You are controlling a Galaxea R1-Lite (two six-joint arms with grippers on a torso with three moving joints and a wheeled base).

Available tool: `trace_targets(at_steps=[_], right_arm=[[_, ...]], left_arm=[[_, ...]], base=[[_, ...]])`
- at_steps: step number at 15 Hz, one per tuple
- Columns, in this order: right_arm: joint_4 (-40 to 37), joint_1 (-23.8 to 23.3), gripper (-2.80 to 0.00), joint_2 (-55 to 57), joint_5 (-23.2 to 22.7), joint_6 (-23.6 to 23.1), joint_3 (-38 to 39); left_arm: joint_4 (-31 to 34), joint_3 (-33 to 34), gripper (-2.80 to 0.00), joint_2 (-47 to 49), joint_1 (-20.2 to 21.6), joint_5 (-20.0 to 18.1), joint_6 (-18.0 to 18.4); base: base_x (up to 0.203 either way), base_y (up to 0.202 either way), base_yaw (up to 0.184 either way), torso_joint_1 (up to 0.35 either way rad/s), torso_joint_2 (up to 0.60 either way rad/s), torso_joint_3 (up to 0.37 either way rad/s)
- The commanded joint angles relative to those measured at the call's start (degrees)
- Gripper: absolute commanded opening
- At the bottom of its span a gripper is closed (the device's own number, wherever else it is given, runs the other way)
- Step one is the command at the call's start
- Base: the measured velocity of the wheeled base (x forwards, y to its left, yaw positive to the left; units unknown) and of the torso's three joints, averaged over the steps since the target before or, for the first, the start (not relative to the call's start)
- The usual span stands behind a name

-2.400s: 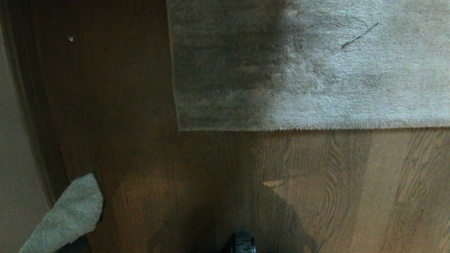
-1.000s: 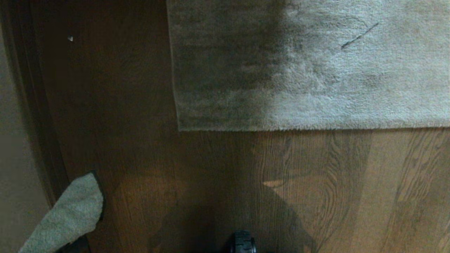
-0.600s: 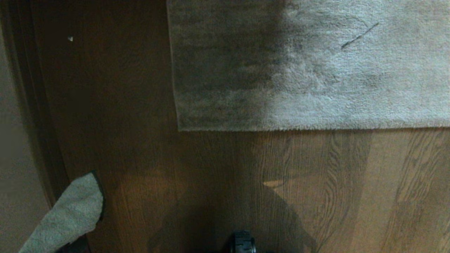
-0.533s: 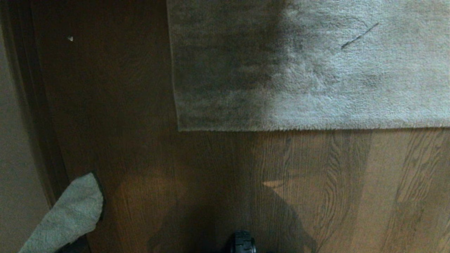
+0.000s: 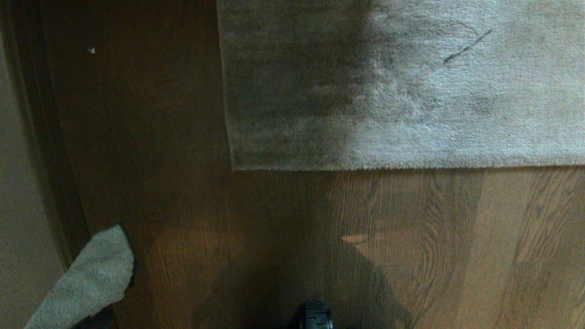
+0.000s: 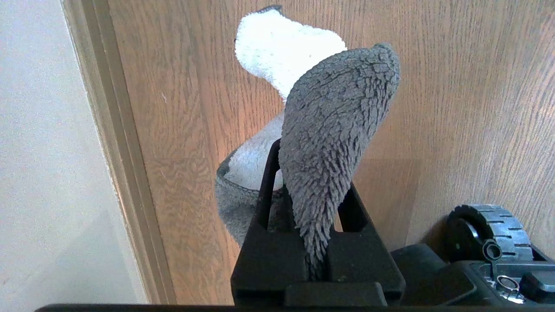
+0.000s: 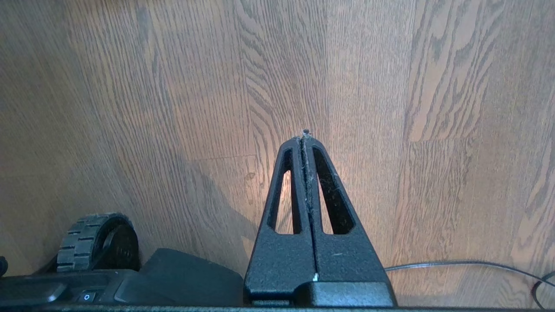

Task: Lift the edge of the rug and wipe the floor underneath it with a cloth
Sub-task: Put down the rag

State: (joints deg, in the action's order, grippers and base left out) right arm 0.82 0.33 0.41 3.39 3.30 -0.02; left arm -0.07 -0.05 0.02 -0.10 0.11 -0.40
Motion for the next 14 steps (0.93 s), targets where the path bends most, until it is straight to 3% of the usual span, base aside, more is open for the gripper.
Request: trace_targets(at_steps=[1,14], right_arm=[[0.1,0.0,-2.80,-0.4,0.0,0.0,0.0],[0.1,0.0,-2.80,-0.4,0.0,0.0,0.0]], left_arm=[[0.0,0.0,-2.80,0.0,0.0,0.1,0.0],[0.0,0.0,-2.80,0.0,0.0,0.1,0.0]], base=[[0.000,0.000,0.000,0.000,0.00,0.000],[0.000,0.000,0.000,0.000,0.00,0.000]])
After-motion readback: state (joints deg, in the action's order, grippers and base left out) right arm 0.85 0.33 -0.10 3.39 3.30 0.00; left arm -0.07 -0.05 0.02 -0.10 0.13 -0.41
